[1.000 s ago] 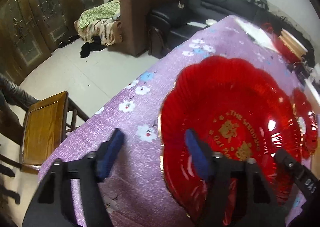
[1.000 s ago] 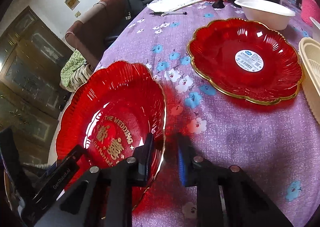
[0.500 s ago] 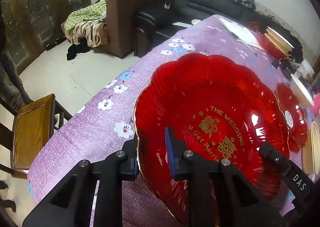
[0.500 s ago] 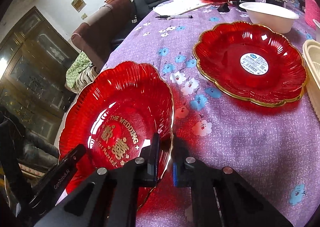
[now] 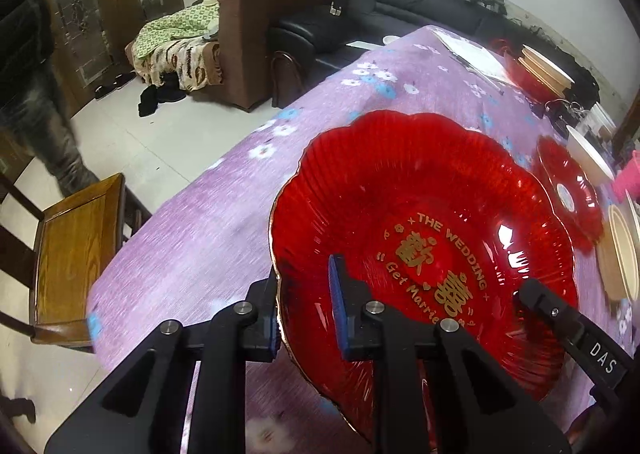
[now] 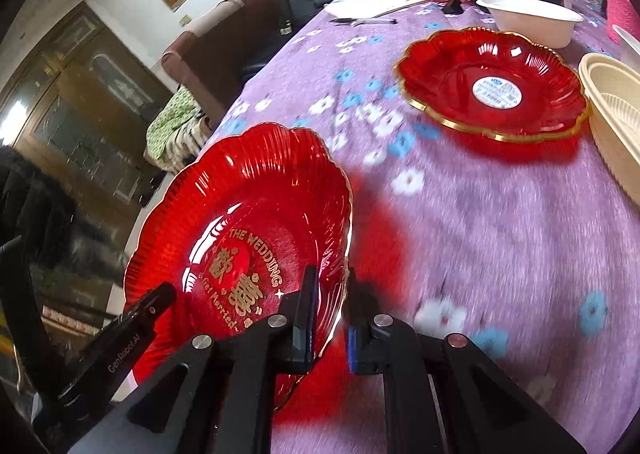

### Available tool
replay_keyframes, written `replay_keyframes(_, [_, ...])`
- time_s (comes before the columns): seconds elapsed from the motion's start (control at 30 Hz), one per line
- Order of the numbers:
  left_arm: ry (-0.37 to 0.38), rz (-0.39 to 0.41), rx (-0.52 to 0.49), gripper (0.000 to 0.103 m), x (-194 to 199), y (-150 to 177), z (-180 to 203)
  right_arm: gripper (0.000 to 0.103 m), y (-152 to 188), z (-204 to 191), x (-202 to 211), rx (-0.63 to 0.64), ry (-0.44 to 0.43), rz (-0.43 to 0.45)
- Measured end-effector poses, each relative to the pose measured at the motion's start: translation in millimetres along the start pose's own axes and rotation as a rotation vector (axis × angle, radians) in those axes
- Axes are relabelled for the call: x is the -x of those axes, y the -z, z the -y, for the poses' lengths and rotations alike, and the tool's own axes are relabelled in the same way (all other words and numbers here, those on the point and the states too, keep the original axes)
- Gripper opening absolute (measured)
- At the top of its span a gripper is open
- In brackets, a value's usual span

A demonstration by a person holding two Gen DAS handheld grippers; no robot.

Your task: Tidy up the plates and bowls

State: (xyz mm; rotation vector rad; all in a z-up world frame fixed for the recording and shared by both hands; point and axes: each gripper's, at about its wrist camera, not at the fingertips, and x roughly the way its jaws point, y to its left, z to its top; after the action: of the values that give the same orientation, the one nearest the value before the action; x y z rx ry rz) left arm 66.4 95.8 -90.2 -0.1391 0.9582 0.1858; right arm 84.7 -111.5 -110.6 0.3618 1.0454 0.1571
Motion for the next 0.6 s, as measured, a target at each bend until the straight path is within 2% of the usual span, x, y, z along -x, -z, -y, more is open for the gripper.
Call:
replay_keyframes(0.3, [-0.025, 0.012, 0.004, 0.018, 17, 22, -20, 0.011, 40, -17, 6, 0.046, -0.023, -0.043])
replay_keyframes(0.43, [-0.021, -0.001, -0.015, 0.020, 9, 27, -16, 0.011, 44, -17, 9, 0.055, -0.008, -0.023])
replay_keyframes(0.5, [-0.030, 0.017, -0.033, 0.020, 10, 30, -13, 0.011, 44, -15, 10, 0.058, -0.002, -0.010])
replay_keyframes(0.6, [-0.066, 0.037, -0.069, 0.020, 13, 32, -8, 0.019, 43, -12, 11, 0.054, -0.009, -0.005])
